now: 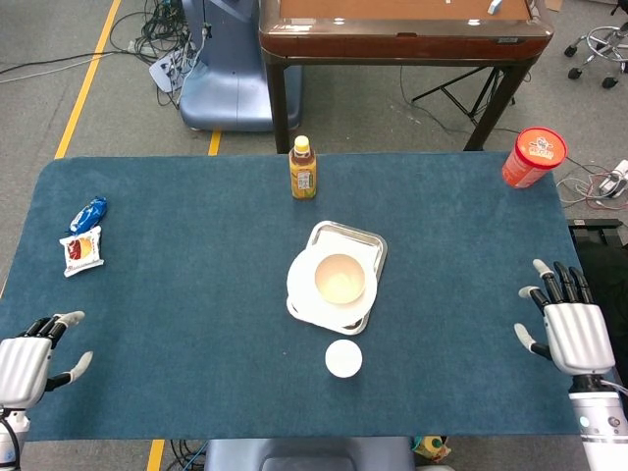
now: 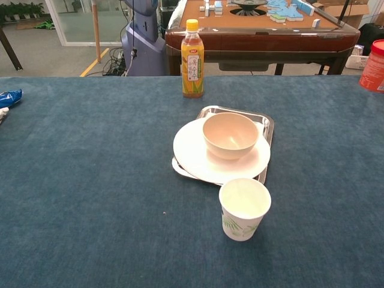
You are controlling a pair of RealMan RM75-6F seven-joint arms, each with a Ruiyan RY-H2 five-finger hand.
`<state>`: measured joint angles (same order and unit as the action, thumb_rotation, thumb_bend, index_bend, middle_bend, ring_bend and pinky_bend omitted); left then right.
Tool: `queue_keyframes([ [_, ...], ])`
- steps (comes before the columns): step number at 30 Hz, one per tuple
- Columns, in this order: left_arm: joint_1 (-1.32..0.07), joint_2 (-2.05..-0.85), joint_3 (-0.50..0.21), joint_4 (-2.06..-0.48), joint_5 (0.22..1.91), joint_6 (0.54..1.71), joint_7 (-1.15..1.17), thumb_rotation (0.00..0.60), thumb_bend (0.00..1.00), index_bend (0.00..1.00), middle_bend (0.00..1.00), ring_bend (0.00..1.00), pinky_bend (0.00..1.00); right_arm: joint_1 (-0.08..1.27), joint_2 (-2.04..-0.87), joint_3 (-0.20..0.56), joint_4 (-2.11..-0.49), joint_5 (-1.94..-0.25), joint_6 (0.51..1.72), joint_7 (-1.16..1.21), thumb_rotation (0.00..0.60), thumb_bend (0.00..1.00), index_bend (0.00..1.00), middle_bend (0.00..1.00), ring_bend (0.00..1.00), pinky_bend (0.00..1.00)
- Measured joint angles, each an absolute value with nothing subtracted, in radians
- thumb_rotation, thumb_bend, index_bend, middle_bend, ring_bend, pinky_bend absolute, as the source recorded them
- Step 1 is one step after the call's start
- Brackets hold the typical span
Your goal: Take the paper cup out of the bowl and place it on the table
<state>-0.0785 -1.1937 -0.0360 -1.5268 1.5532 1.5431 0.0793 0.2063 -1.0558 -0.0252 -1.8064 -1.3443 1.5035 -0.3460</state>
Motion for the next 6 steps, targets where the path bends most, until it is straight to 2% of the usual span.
queue_keyframes([
  [6,-0.081,-1.194,-0.037,-1.532,1.556,1.544,0.081,0.600,0.24,0.29,0.37,0.34,0.59,0.199,-1.042,-0.012,-1.797,-1.341,1.456,-0.305,0.600,0.35,0.37,0.11,0.00,0.00],
])
